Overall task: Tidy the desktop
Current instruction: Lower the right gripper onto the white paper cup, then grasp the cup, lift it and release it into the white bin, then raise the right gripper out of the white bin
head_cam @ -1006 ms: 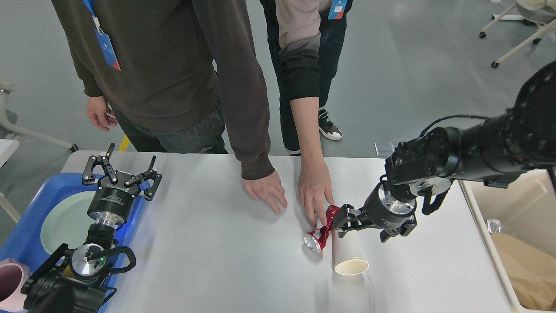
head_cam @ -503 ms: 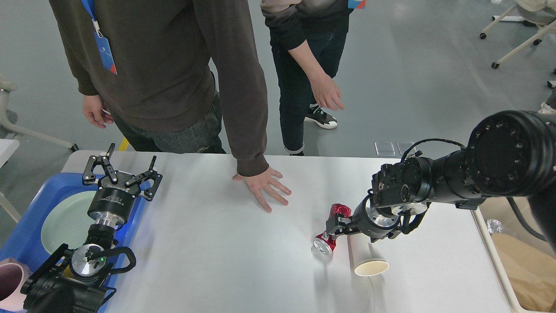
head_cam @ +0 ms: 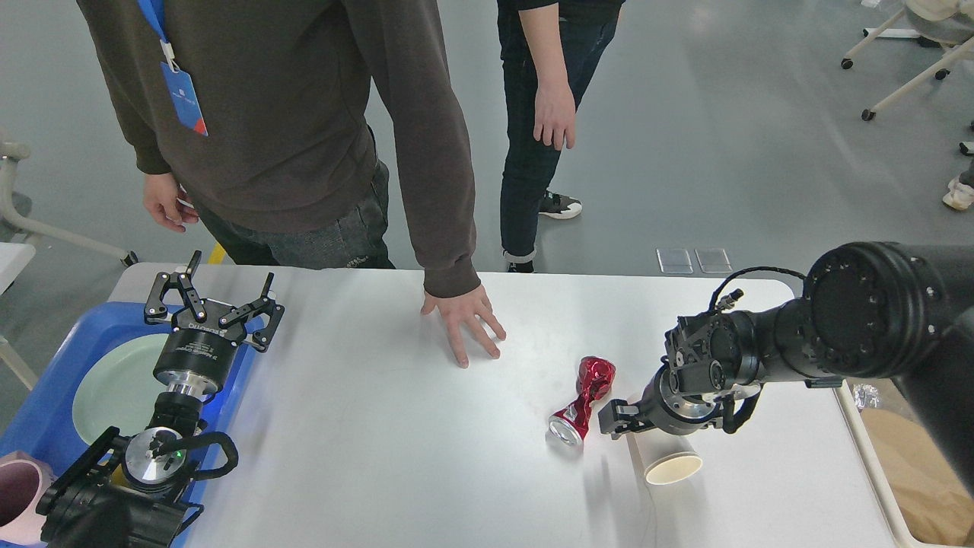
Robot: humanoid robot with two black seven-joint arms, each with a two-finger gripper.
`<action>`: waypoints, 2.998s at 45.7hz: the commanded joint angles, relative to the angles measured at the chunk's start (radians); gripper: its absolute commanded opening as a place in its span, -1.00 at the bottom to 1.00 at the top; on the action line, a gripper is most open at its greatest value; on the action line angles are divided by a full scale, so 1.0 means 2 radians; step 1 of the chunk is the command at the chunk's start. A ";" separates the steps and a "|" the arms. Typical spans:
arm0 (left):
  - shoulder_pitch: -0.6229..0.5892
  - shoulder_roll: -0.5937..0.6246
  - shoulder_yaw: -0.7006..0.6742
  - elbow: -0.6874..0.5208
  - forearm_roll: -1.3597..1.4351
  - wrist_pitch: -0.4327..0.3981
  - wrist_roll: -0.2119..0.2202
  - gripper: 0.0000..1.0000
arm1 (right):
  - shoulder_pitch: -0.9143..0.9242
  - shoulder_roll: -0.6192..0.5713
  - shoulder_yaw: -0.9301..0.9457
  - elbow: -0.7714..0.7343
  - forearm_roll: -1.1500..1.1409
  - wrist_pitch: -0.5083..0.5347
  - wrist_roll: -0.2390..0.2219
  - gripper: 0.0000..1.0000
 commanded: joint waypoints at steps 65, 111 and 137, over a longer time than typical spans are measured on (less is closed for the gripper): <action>0.000 0.000 0.000 0.000 0.000 0.000 0.000 0.93 | 0.177 -0.054 -0.002 0.165 0.117 0.068 -0.007 -1.00; 0.001 0.000 0.000 0.001 0.000 0.000 -0.001 0.93 | 0.464 -0.275 -0.254 0.215 0.102 0.164 -0.007 -1.00; 0.000 0.000 0.000 0.001 0.000 0.000 -0.002 0.93 | -0.290 -0.345 0.112 -0.352 0.065 -0.026 -0.007 -1.00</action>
